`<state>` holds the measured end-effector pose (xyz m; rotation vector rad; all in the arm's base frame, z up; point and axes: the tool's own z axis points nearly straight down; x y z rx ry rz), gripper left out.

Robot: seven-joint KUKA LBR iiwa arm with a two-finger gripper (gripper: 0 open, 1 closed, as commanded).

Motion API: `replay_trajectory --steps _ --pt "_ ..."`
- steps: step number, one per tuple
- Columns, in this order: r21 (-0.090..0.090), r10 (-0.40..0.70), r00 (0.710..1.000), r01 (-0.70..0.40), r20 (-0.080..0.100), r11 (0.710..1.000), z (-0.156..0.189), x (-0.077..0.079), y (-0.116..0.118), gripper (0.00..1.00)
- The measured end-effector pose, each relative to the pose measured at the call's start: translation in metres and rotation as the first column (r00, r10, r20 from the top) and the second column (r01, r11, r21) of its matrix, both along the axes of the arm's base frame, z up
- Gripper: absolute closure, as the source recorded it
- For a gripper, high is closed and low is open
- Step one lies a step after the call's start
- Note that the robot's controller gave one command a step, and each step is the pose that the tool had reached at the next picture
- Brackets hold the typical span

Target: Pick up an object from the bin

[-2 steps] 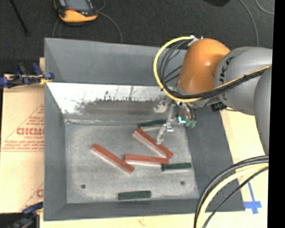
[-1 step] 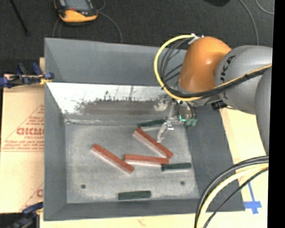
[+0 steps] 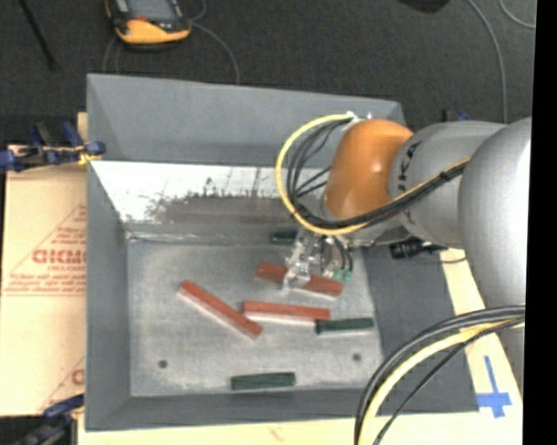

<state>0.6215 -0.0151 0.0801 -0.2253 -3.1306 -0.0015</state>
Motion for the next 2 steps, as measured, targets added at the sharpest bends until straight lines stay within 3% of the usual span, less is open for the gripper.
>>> replay_trajectory --steps 1,2 --pt "0.0 0.001 1.0 -0.001 0.001 1.0 0.0 0.0 0.0 1.0" --pt "-0.001 -0.003 1.0 0.003 0.016 1.0 0.177 0.017 0.009 1.0"
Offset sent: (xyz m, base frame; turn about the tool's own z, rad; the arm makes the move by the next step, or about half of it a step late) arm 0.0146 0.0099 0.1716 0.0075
